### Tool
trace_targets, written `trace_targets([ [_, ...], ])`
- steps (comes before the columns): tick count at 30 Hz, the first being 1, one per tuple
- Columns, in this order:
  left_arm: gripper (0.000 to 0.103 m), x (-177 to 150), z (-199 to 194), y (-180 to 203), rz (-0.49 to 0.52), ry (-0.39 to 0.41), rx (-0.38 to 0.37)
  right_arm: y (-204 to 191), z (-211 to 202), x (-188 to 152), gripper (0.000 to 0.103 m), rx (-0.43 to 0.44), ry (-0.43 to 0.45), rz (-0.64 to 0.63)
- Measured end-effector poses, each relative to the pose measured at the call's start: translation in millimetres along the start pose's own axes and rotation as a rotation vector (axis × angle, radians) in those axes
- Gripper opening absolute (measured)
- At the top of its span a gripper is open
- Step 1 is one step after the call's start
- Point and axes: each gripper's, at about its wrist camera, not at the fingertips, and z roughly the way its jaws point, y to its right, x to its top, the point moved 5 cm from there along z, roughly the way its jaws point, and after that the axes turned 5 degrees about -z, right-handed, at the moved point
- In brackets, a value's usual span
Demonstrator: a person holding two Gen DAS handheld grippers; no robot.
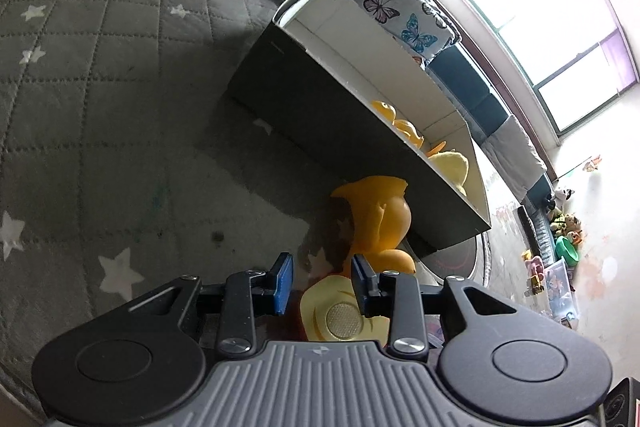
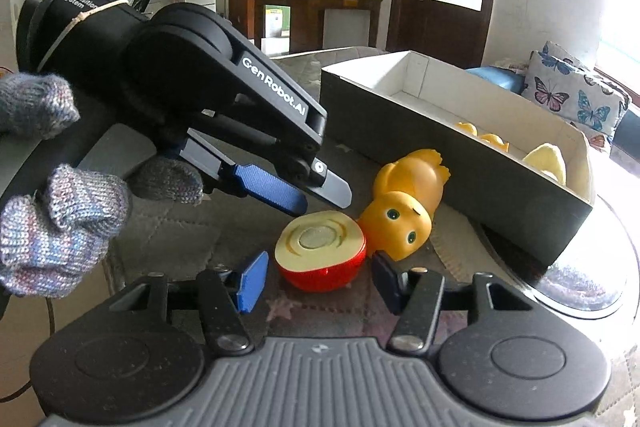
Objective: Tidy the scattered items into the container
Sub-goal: 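Move the right tool back toward the remaining duck and red toy, then close the right gripper on the red-and-yellow round toy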
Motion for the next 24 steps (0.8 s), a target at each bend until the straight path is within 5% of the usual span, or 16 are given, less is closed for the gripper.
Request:
trace_targets([
  [8, 0.035, -2.6, 3.2, -5.1, -0.039, -0.020, -0.006, 0.7, 1.3, -1.7, 0.049, 0.010, -0.011, 0.007],
  [24, 0.035, -4.0, 5.1, -4.8, -0.090, -0.050, -0.026, 3.0, -3.1, -7.1, 0.048, 0.023, 0.001, 0.015],
])
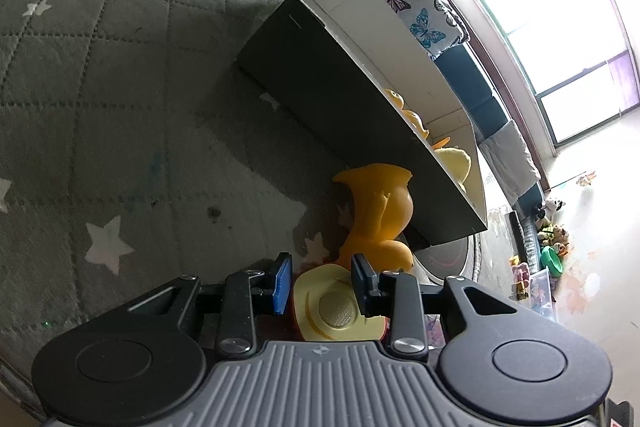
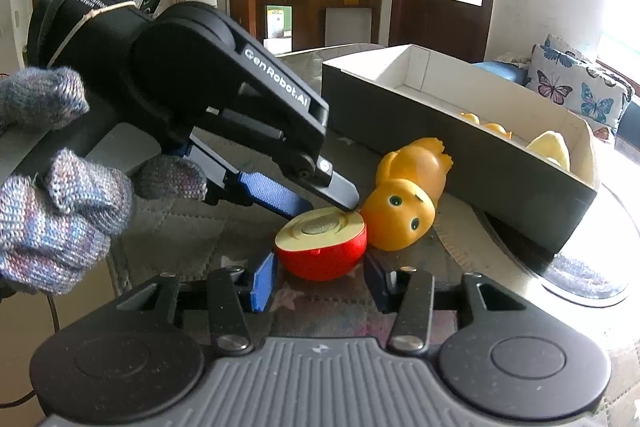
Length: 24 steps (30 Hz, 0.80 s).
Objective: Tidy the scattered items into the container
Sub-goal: 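Close the right gripper on the red-and-yellow round toy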
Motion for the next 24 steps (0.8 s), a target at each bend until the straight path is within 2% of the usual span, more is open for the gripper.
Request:
trace_targets([
  [14, 0.036, -3.7, 1.7, 2.3, -0.001, -0.007, 0.005, -2.1, -6.1, 1.7, 0.050, -0.034, 0.001, -0.022],
  [24, 0.034, -7.0, -6.0, 2.7, -0.003, -0.011, -0.016, -0.6, -14.4, 2.9, 0.049, -0.015, 0.025, -0.023],
])
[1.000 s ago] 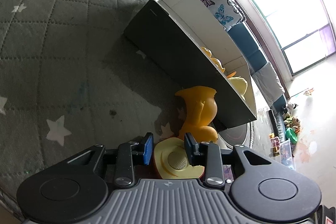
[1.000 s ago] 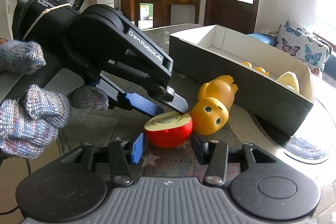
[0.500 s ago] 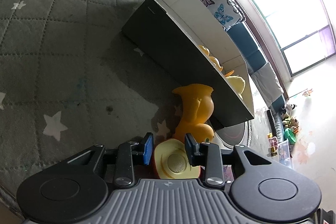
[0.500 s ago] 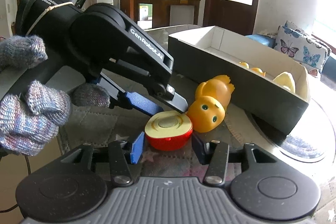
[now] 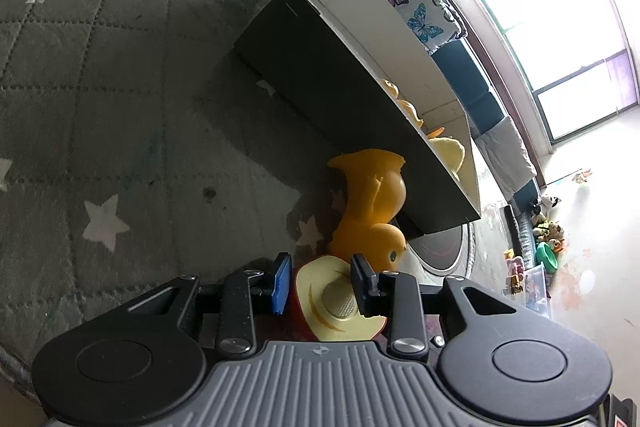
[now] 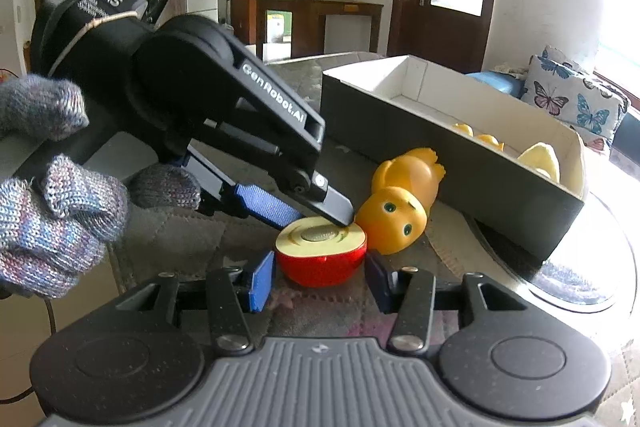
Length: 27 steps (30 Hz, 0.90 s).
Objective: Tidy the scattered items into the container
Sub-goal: 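Close the right gripper on the red-and-yellow round toy, then carry the red-and-yellow toy over the box rim and release it inside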
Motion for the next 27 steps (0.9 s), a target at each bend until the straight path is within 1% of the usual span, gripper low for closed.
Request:
trace_targets([
  [3, 0.034, 0.2, -7.8, 4.6, 0.008, 0.014, -0.012, 0.2, -6.6, 4.4, 0.049, 0.006, 0.021, -0.005],
  [7, 0.034, 5.4, -21.7, 17.0, 0.026, 0.047, -0.044, 2.6, -18.9, 15.8, 0.049, 0.004, 0.073, -0.019],
  [11, 0.034, 19.9, -30.8, 37.1, 0.055, 0.089, -0.079, 12.7, -28.2, 33.2, 0.049, -0.011, 0.129, -0.027],
  [16, 0.034, 43.5, -28.4, 64.2, 0.086, 0.130, -0.104, 34.0, -29.3, 56.4, 0.049, -0.042, 0.182, -0.030],
  [21, 0.034, 69.7, -13.8, 92.8, 0.128, 0.153, -0.128, 62.3, -21.8, 74.4, 0.049, -0.083, 0.209, -0.022],
  [27, 0.034, 95.1, 29.5, 113.6, 0.144, 0.116, -0.125, 99.8, -0.5, 79.9, 0.049, -0.113, 0.191, 0.031],
])
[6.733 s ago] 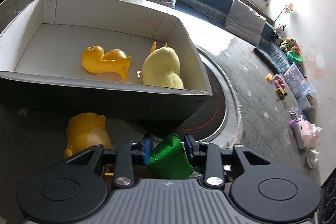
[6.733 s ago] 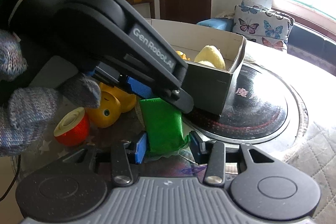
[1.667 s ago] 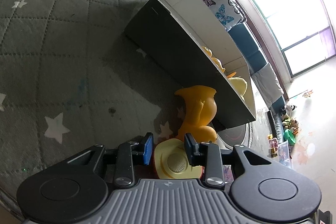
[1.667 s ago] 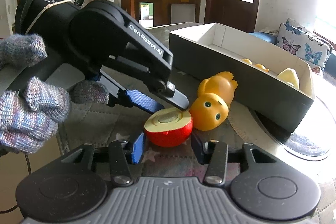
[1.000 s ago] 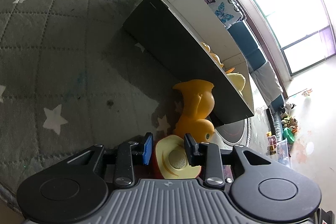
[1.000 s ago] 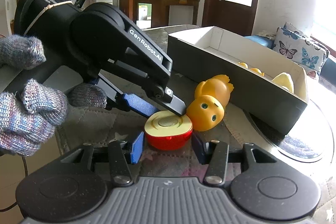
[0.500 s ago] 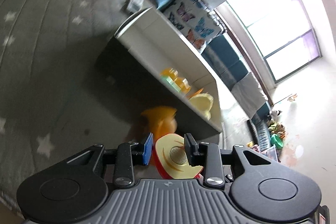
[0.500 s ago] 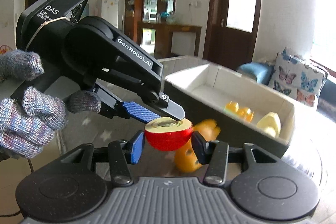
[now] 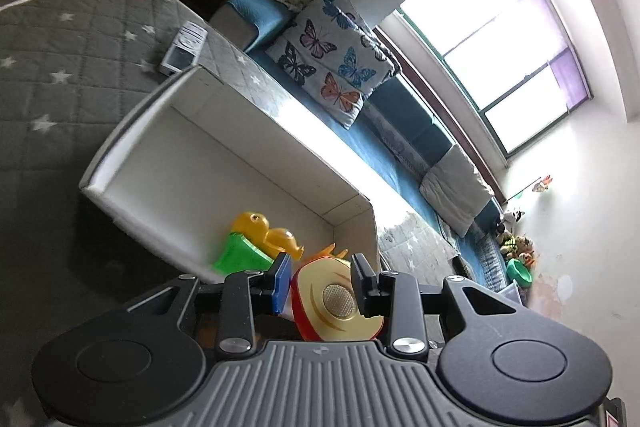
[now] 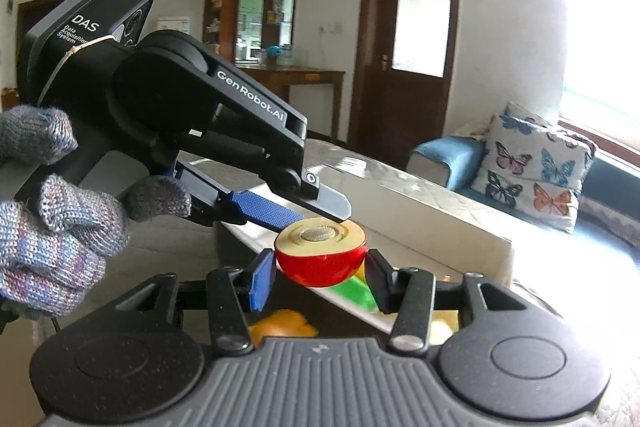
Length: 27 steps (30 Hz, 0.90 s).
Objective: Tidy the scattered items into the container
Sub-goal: 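Carry the red-and-yellow toy over the box rim and release it inside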
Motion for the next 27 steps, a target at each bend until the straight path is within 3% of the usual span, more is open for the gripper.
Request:
trace_targets([
  [12, 0.034, 2.9, 66.2, -10.7, 0.004, -0.087, 0.029, 49.0, 35.9, -21.0, 0.049, -0.014, -0.094, 0.091],
  [27, 0.034, -1.2, 67.2, -13.0, 0.021, -0.073, 0.040, 62.6, 40.1, -27.7, 0.050, -0.028, -0.104, 0.129],
])
